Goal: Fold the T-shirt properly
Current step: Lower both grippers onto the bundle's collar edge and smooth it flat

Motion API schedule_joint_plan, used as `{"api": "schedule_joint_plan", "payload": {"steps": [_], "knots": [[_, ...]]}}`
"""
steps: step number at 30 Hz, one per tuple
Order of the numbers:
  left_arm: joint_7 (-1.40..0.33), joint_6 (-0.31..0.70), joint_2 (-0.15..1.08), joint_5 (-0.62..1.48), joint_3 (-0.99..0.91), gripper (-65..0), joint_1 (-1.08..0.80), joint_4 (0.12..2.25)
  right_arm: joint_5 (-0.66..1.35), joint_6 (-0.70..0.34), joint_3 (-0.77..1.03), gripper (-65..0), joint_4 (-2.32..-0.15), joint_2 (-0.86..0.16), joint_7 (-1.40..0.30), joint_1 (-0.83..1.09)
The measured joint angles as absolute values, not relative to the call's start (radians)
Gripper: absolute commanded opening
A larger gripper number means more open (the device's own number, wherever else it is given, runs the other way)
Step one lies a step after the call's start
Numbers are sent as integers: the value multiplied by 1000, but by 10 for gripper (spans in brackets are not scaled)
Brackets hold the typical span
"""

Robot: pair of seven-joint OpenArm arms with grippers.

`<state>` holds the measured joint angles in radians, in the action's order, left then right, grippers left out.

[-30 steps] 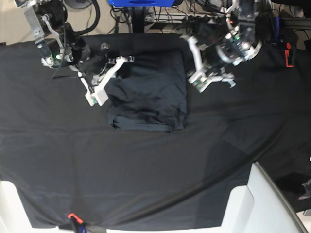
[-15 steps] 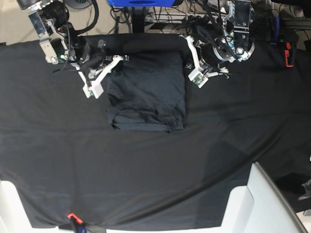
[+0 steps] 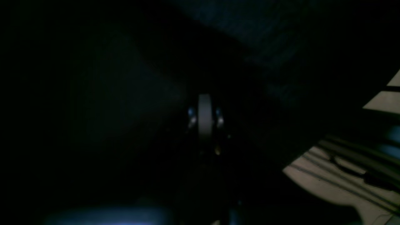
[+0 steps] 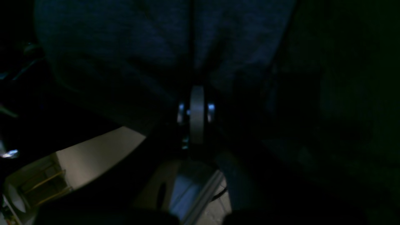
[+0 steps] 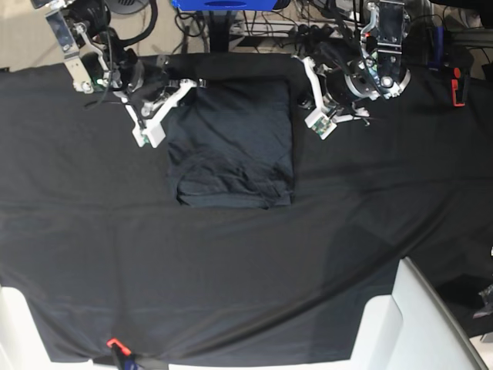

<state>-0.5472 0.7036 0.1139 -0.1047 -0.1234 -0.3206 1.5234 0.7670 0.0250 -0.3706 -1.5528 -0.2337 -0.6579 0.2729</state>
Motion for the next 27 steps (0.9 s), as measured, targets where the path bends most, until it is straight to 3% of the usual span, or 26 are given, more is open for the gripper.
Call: {"api": "schedule_joint_plan", "payload": {"steps": [11, 16, 27], "knots": [[-561, 696, 80, -105, -118, -650, -344, 1744, 767, 25, -366, -644, -1668, -240, -661, 272], [-563, 696, 25, -104, -93, -650, -326, 1733, 767, 25, -316, -644, -1668, -237, -665, 276], [-555, 696, 29, -104, 5, -650, -318, 1595, 767, 25, -188, -644, -1668, -234, -661, 297]]}}
